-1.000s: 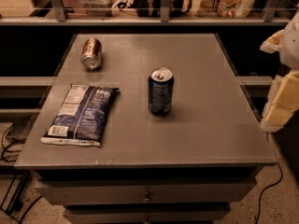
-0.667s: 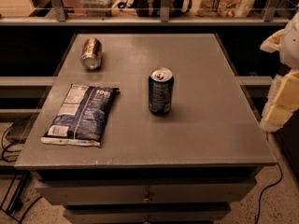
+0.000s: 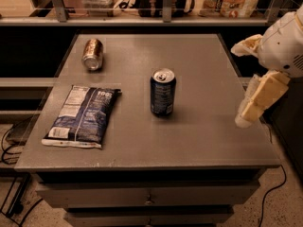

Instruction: Pick pepsi can

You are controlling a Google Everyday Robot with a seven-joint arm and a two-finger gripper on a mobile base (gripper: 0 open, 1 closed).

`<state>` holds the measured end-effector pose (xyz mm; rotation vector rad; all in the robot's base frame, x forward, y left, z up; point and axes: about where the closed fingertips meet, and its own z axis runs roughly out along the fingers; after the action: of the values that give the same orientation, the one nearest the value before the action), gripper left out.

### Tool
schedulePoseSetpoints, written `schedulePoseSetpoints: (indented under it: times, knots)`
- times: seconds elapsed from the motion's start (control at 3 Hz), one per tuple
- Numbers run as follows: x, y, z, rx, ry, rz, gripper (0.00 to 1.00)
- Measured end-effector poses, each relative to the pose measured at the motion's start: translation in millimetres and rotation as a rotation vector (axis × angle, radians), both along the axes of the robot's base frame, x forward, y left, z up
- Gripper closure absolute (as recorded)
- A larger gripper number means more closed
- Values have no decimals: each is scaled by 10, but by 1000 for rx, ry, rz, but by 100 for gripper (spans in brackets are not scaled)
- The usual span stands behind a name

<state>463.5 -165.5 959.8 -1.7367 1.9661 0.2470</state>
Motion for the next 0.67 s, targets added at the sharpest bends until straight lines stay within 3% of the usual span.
schedulePoseSetpoints:
  times: [0.33,0.67]
  knots:
    - [-36,-118,7,-85,9,-64,0]
    - [48,110,-14,-87,4,-21,0]
